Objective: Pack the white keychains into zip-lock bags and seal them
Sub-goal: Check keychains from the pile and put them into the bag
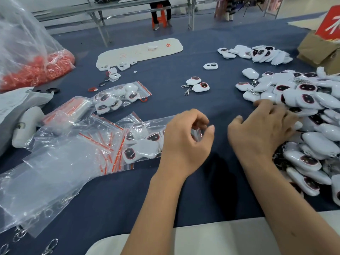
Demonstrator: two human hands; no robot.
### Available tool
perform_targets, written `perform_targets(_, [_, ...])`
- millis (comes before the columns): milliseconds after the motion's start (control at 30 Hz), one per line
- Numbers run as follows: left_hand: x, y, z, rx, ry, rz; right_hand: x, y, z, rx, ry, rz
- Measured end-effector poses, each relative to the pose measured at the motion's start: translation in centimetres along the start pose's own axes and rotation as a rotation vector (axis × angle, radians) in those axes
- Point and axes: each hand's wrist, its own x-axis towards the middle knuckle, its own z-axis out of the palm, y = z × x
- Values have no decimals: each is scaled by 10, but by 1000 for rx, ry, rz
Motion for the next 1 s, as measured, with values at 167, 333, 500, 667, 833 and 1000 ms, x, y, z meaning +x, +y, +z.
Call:
perform_targets(167, [0,0,2,195,38,155,-5,-3,2,-38,-56,-60])
perform_targets(333, [0,-8,-3,281,-211,-115,4,4,-6,-121,-2,-31])
perform_targets(500, [1,-6,-5,122,-205,-169,1,0,2,-183,-171,-65])
perform_targets(667, [1,-7,-2,120,-142,-169,-8,-5,6,40,-106,-178])
perform_targets(833, [3,-11,-4,51,-89,-236,-5,0,11,-21,-156,-218])
perform_targets(1000, [5,-11,-5,-88,28,-292,-10,-9,13,463,-177,-260])
